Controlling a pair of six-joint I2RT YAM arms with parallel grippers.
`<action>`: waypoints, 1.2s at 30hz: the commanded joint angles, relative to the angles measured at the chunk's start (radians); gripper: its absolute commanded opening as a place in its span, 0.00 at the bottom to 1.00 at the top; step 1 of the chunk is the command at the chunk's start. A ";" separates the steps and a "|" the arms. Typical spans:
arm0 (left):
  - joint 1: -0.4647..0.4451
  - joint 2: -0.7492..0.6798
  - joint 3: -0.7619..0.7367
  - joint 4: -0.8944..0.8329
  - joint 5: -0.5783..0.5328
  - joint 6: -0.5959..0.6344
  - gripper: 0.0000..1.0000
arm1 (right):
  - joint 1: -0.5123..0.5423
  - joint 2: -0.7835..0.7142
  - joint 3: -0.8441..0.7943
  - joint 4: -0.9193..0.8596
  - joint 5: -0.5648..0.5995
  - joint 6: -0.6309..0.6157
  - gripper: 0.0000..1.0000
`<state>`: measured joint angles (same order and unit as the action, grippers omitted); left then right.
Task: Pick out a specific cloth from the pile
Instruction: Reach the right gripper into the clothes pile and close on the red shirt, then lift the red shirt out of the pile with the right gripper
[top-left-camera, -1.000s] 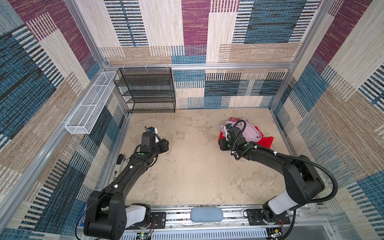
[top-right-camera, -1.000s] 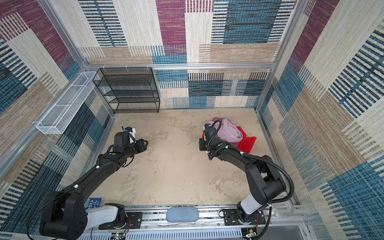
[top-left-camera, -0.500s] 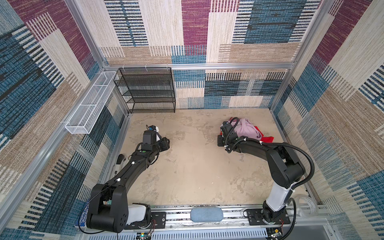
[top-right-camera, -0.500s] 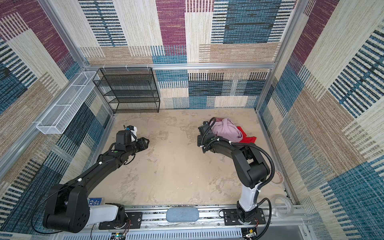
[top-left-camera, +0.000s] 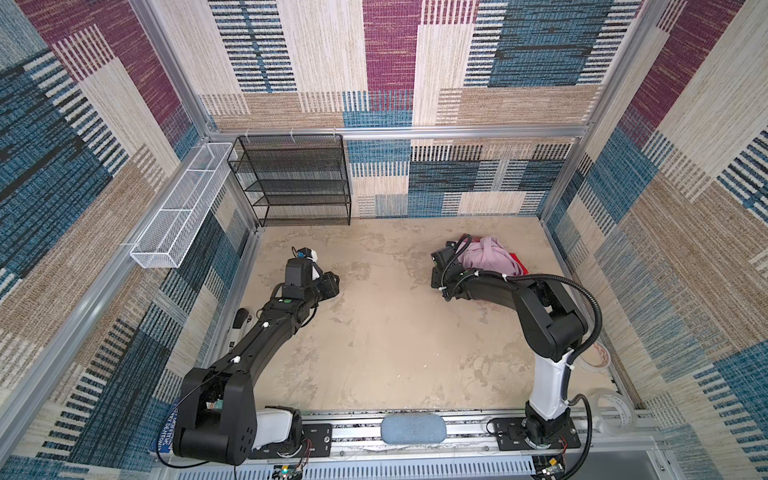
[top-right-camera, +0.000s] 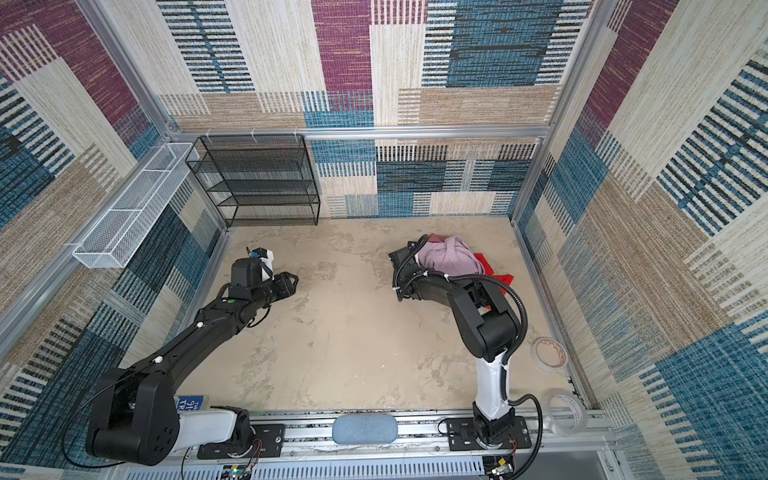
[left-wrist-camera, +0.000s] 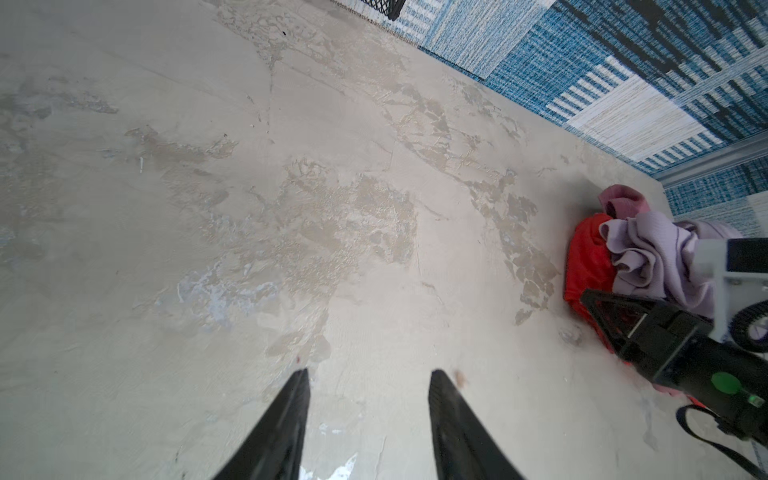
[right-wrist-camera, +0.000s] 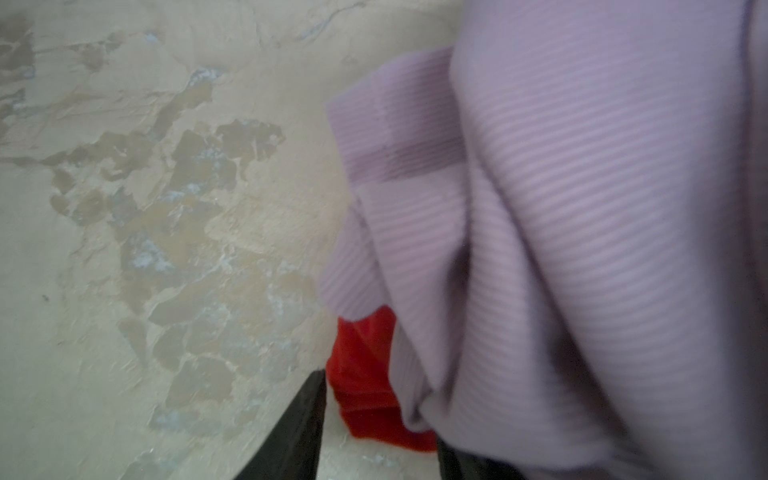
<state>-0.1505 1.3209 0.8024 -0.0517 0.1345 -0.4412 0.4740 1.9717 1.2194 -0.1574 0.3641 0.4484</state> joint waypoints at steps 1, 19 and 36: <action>0.000 -0.007 0.009 -0.010 -0.018 0.027 0.50 | 0.001 0.026 0.025 -0.022 0.041 0.028 0.35; 0.002 -0.042 -0.011 -0.010 -0.039 0.029 0.49 | 0.000 -0.221 -0.071 -0.006 -0.025 0.037 0.00; 0.002 -0.055 0.001 -0.027 -0.029 0.025 0.49 | -0.090 -0.457 -0.016 -0.044 -0.149 -0.005 0.00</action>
<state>-0.1497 1.2736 0.7948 -0.0681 0.1070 -0.4370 0.4007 1.5463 1.1851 -0.2260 0.2607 0.4644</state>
